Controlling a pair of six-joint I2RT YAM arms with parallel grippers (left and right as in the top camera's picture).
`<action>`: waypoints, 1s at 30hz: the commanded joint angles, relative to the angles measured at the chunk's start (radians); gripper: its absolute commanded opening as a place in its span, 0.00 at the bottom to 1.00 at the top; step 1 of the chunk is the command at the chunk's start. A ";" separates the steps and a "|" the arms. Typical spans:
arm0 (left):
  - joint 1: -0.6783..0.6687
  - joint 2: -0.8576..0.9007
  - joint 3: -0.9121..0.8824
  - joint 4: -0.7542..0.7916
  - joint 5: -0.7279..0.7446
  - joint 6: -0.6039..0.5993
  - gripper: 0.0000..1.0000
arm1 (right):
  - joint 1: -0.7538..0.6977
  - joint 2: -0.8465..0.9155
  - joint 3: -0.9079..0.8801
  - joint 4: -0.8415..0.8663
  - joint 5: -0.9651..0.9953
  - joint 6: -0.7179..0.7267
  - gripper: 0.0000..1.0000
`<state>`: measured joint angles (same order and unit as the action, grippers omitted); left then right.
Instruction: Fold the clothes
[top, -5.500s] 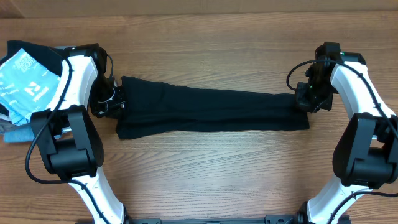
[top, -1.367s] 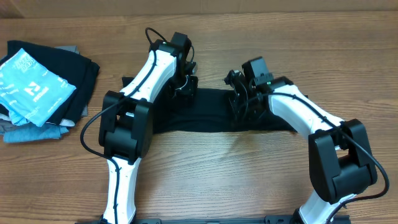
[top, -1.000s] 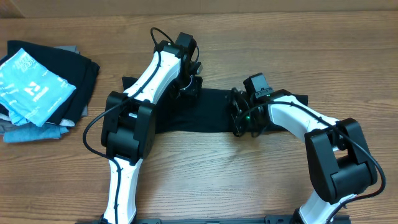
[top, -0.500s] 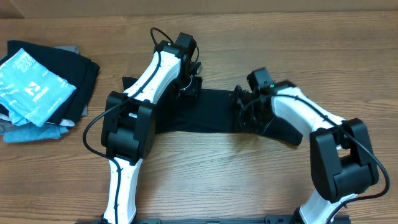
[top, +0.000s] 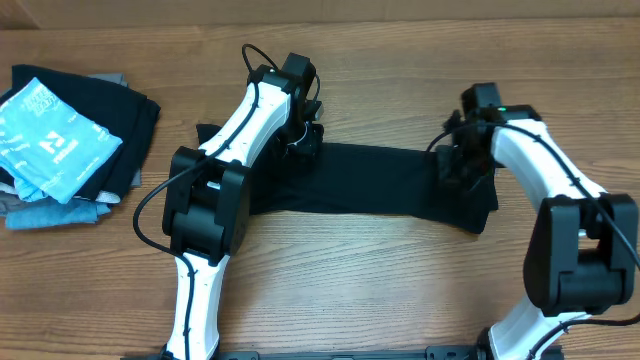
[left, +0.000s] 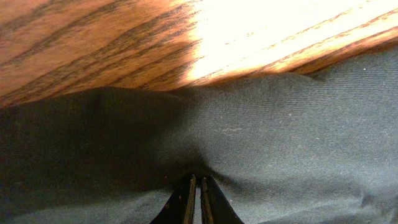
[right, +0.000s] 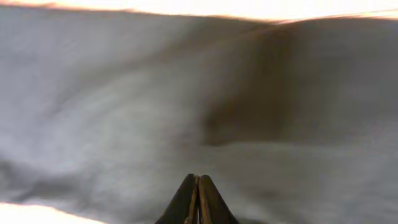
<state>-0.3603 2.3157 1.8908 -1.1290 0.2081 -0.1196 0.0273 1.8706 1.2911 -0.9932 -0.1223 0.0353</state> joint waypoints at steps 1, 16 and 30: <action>-0.006 0.016 -0.003 -0.008 -0.009 0.024 0.12 | -0.095 -0.008 0.031 -0.003 0.035 0.021 0.20; -0.005 0.016 -0.003 -0.017 -0.033 0.031 0.17 | -0.446 -0.008 0.030 0.079 -0.310 -0.177 0.29; -0.004 0.016 -0.003 -0.015 -0.040 0.035 0.28 | -0.446 -0.008 -0.074 0.180 -0.307 -0.224 0.24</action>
<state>-0.3603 2.3157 1.8908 -1.1442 0.1822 -0.1005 -0.4187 1.8706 1.2381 -0.8280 -0.4149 -0.1699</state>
